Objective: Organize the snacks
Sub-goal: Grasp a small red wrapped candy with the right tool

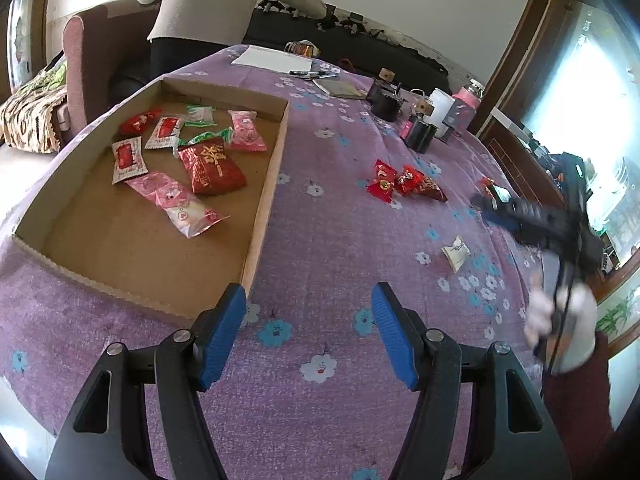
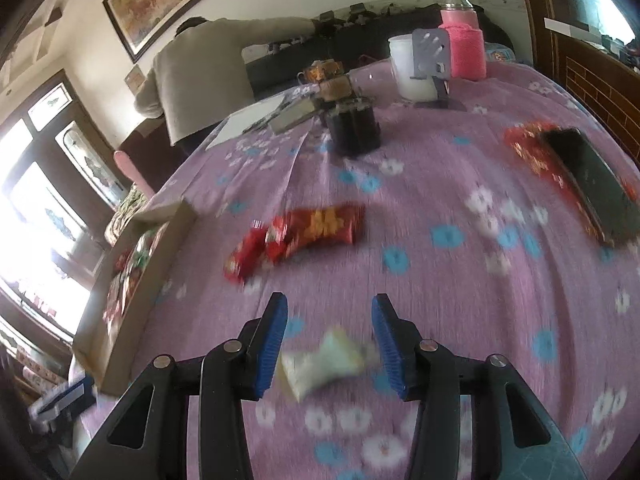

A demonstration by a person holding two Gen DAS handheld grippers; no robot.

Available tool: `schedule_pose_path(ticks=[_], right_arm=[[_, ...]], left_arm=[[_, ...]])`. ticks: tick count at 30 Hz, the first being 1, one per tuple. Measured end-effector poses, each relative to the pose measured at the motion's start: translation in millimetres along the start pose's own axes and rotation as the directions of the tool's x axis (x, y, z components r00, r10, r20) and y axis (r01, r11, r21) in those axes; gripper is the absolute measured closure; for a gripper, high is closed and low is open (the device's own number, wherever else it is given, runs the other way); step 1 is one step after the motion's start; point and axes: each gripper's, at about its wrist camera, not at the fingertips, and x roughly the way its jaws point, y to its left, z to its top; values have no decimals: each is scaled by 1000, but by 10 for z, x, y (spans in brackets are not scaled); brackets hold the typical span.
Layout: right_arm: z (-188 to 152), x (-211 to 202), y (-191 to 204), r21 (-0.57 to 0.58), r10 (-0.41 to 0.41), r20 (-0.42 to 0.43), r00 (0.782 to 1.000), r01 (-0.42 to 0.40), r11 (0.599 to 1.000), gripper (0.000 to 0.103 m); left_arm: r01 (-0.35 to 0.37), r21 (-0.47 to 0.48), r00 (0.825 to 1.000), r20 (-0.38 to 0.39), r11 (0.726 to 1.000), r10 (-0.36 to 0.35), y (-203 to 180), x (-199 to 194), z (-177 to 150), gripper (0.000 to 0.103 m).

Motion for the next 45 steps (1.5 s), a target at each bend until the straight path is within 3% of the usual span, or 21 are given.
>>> schedule_pose_path(ticks=[6, 11, 14, 17, 18, 21, 23, 27, 33, 38, 39, 42, 45], right_arm=[[542, 527, 136, -10, -69, -52, 996, 69, 998, 56], [700, 1017, 216, -7, -70, -142, 987, 69, 998, 60], [611, 1024, 145, 20, -2, -190, 982, 6, 1000, 59], [470, 854, 11, 119, 194, -269, 943, -167, 979, 58], [430, 747, -17, 122, 219, -257, 941, -194, 973, 58], [343, 464, -10, 30, 136, -182, 974, -133, 991, 57], [282, 388, 25, -17, 94, -155, 983, -98, 995, 55], [175, 395, 252, -152, 85, -130, 988, -105, 983, 54], [359, 708, 498, -129, 80, -131, 988, -97, 987, 54], [356, 1042, 801, -114, 137, -255, 957, -170, 979, 55], [323, 1071, 857, -109, 171, -295, 940, -211, 971, 54], [283, 934, 861, -61, 309, -308, 900, -343, 937, 57], [297, 783, 790, -115, 213, -243, 946, -247, 962, 55]], left_arm=[[8, -1, 1000, -9, 1000, -8, 13, 35, 13, 38], [-3, -1, 1000, -6, 1000, 3, 65, 1, 25, 38], [-2, 0, 1000, -4, 1000, 2, 100, -6, 35, 38], [10, -3, 1000, -2, 1000, -10, 117, 29, 60, 38], [19, -4, 1000, -1, 1000, -19, 112, 48, 69, 38], [34, 2, 999, -5, 999, -34, 48, 116, 87, 38], [39, 11, 999, -7, 999, -39, -1, 138, 84, 38], [49, 28, 999, -22, 998, -49, -64, 155, 66, 38], [47, 25, 999, -11, 999, -47, -99, 107, 60, 38], [37, 41, 999, -6, 998, -36, -113, 48, 56, 38], [35, 44, 999, -3, 998, -34, -107, 30, 58, 38], [31, 44, 999, 10, 999, -31, -66, -10, 78, 38], [49, 28, 999, 9, 998, -49, -36, 10, 100, 38]])
